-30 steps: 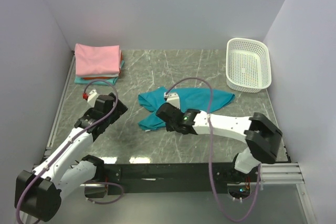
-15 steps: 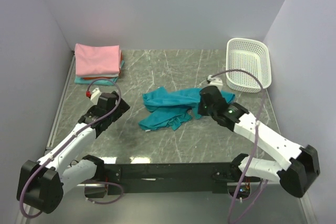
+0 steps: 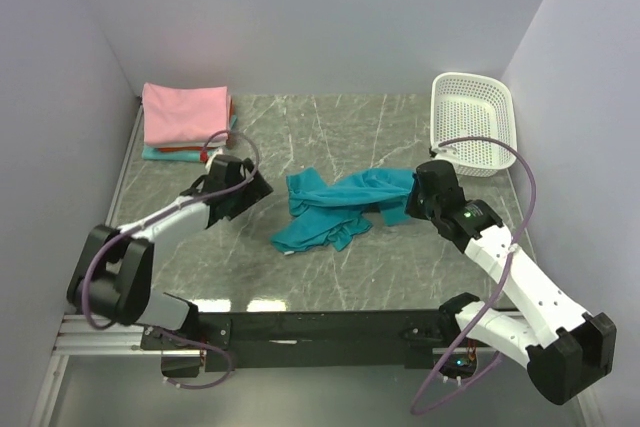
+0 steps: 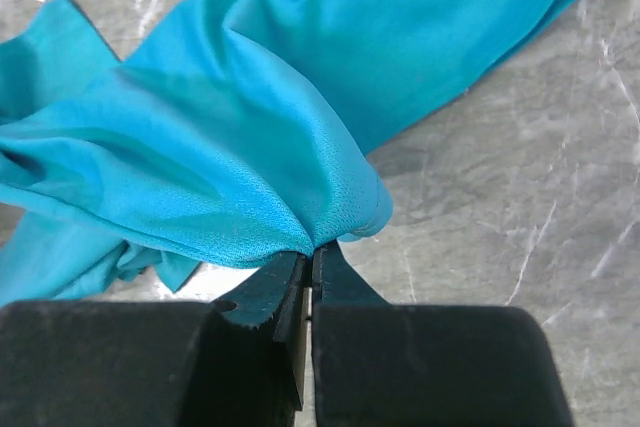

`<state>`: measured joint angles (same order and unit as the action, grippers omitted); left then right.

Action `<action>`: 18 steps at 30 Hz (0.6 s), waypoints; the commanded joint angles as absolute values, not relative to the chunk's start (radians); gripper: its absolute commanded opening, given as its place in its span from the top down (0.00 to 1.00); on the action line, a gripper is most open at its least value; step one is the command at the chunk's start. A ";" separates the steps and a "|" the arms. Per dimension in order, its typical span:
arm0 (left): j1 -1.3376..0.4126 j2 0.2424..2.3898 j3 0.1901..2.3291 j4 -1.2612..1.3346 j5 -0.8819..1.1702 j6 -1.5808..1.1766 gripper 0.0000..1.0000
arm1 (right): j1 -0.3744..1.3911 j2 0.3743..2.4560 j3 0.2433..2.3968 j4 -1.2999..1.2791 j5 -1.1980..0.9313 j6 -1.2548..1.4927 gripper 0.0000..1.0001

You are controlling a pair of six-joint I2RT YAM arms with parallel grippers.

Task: Fold and stack the t-shirts
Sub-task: Flatten the tshirt out

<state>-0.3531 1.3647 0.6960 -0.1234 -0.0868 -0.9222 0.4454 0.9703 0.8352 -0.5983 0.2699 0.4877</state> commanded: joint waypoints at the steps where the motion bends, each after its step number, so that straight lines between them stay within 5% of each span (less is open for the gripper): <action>1: -0.350 1.464 0.829 -0.008 -0.009 -0.876 0.01 | 0.419 0.959 0.809 -0.594 0.241 0.459 1.00; 12: -0.373 1.716 1.040 0.013 0.143 -0.850 0.01 | 0.397 0.966 0.782 -0.561 0.212 0.453 1.00; 14: -0.379 1.758 1.057 0.018 0.176 -0.848 0.07 | 0.391 0.963 0.778 -0.560 0.210 0.453 1.00; 16: -0.388 1.788 1.065 0.028 0.196 -0.850 0.29 | 0.379 0.966 0.779 -0.554 0.204 0.448 1.00; 18: -0.397 1.799 1.083 0.018 0.195 -0.847 0.39 | 0.374 0.974 0.781 -0.554 0.199 0.448 1.00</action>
